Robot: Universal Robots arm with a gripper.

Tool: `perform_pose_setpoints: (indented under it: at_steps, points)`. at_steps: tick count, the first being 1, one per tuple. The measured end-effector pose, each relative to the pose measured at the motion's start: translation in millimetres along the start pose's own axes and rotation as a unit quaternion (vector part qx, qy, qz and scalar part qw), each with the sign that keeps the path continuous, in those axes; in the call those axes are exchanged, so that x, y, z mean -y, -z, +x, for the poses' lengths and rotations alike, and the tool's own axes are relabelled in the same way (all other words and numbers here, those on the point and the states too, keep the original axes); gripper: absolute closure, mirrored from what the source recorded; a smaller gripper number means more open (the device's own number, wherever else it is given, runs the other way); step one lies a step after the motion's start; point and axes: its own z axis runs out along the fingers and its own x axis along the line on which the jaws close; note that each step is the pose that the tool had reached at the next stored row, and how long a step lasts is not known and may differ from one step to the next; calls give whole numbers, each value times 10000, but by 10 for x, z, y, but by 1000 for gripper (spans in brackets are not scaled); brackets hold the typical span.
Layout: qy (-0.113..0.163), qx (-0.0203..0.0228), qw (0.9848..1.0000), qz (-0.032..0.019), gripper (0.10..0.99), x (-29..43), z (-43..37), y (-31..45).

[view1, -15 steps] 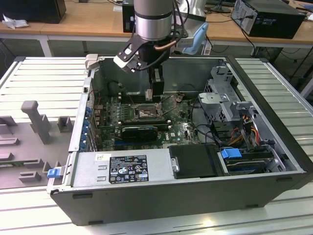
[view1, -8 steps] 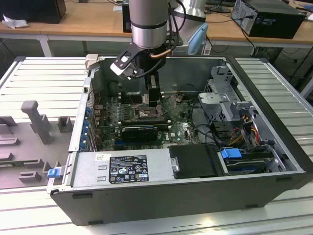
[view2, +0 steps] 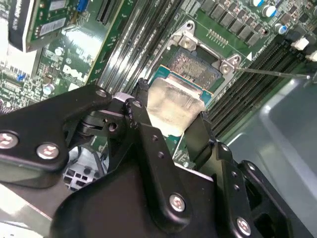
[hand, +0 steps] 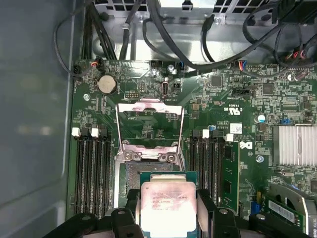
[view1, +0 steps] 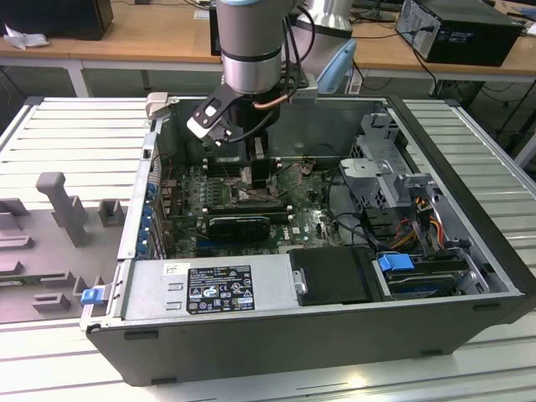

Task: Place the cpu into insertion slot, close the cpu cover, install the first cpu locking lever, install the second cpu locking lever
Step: 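Place the cpu into insertion slot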

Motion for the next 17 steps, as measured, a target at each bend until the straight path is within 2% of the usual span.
perform_pose_setpoints:
  at_steps: [3,5,8,12,15,17]
  points:
    - [-1,0,10000,0,545,18,3,-130]
    - [0,1,10000,1,545,20,20,-163]
    - [0,0,10000,1,545,31,87,-255]
    - [-13,0,10000,1,545,50,161,-338]
    - [-29,3,10000,10,545,58,183,-418]
    - [-72,6,10000,11,545,61,183,-440]
